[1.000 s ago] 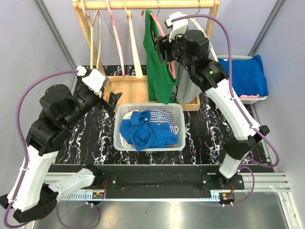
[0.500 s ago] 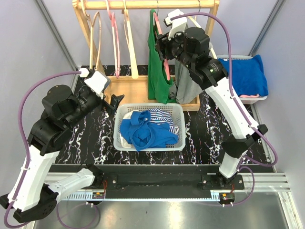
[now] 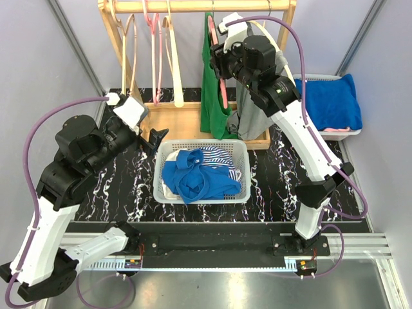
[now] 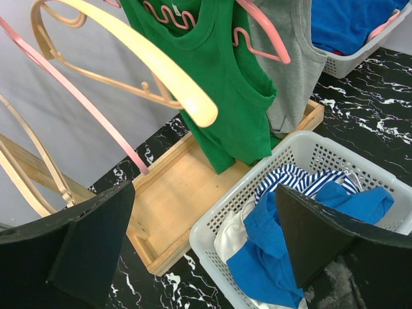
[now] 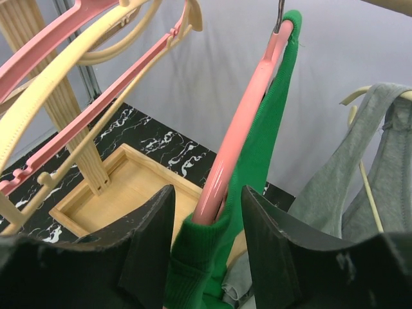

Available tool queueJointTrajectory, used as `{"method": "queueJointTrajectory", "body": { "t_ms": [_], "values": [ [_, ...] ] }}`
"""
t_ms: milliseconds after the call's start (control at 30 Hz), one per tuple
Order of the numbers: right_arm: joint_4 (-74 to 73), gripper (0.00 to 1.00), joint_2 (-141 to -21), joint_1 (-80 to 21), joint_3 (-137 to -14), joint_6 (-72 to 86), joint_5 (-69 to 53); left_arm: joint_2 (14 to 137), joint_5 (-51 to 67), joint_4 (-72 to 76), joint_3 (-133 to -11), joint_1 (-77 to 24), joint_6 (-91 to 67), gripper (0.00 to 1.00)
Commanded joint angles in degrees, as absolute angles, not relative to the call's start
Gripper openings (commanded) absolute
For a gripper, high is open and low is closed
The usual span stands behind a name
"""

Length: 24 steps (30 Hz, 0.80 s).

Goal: Remove the tank top from the hanger
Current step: Pick up the hanger from the clothesline.

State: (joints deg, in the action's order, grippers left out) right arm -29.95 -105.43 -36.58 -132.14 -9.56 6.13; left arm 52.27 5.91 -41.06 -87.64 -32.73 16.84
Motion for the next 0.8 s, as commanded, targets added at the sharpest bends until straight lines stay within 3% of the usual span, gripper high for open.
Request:
{"method": "queueJointTrajectory", "body": {
  "t_ms": [0,167,200,333,533,767],
  "values": [
    [-30.3,0.51,-104.3,-36.1,-131.8,-9.2,6.1,51.8,7.6,-39.1,-89.7,-32.7,16.8,0.99],
    [-29.9,0.39,-101.7,-36.1,-128.8,-9.8,9.5,51.7,7.9,-39.1,-89.6,-32.7,17.4,0.99],
    [-29.8,0.3,-101.6,-35.8,-128.5,-10.0,10.8,51.7,8.1,-39.0,-89.5,-32.7,17.4,0.99],
    [-29.4,0.13,-100.8,-34.0,-128.1,-9.6,12.0,51.6,8.3,-39.0,-89.6,-32.7,17.7,0.99],
    [-23.1,0.13,-96.5,-33.1,-122.8,-11.0,11.3,51.3,8.4,-39.0,-89.6,-32.6,17.8,0.99],
    [-15.7,0.04,-93.8,-33.0,-118.4,-12.5,8.1,51.2,8.5,-39.1,-89.6,-32.6,18.2,0.99]
  ]
}}
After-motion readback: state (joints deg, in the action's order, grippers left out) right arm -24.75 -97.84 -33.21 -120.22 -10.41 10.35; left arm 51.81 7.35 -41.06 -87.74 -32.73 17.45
